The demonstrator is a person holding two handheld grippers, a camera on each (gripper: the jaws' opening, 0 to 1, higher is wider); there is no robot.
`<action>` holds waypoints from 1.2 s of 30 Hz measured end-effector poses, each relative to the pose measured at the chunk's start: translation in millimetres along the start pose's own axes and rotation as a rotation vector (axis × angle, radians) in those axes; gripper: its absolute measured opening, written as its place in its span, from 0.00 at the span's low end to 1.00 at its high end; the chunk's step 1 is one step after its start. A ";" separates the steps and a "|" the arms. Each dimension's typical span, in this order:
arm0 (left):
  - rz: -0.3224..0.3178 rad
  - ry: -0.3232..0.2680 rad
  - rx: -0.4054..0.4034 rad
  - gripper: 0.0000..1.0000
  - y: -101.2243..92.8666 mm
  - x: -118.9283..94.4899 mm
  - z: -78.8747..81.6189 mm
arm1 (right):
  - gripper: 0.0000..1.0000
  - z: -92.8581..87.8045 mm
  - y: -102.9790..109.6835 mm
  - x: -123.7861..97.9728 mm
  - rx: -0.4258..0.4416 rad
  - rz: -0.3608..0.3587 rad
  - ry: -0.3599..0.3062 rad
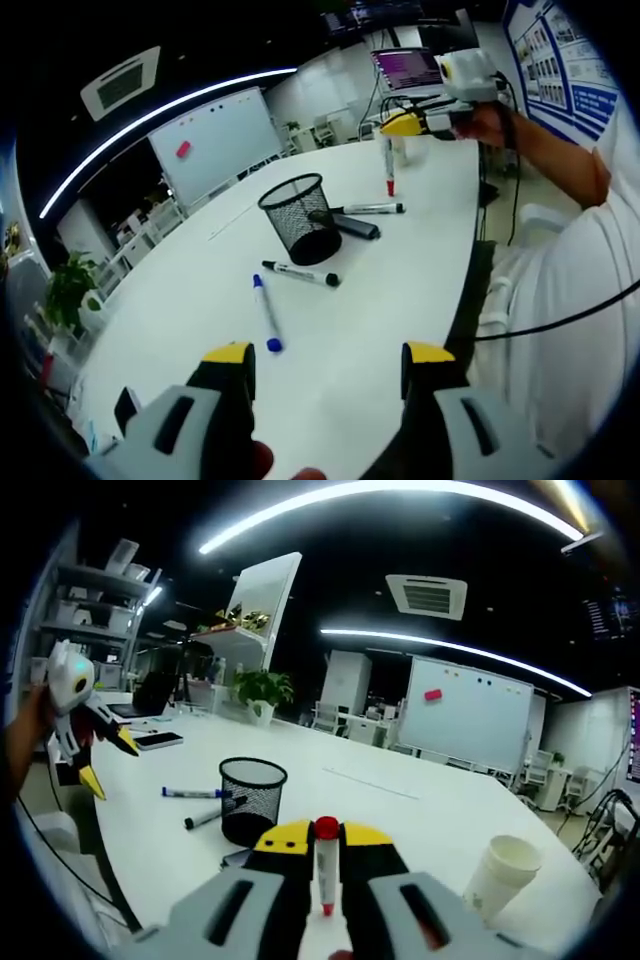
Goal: Place the scattered laser pointers and whiteboard markers into the pen holder and stack the scattered paper cups together
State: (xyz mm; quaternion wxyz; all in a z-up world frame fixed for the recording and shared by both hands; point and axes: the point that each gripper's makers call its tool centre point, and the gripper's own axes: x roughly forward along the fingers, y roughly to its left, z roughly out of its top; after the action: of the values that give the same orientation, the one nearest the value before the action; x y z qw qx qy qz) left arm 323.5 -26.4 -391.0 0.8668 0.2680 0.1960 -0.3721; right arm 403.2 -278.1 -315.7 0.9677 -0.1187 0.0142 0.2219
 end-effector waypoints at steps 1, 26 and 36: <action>0.001 0.000 0.000 0.59 0.5 0.0 -0.1 | 0.10 0.0 -0.4 0.3 0.000 0.000 0.000; -0.006 0.002 -0.001 0.59 0.4 1.5 -3.0 | 0.10 12.6 -2.5 8.7 0.005 -0.002 -0.010; -0.008 0.001 -0.003 0.59 -3.7 1.9 -1.9 | 0.10 16.7 -2.2 13.8 0.004 0.002 -0.015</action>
State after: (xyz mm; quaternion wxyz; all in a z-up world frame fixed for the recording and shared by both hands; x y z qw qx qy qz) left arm 321.6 -28.5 -394.7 0.8655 0.2662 0.1982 -0.3753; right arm 416.1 -270.2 -300.1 0.9678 -0.1153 0.0077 0.2236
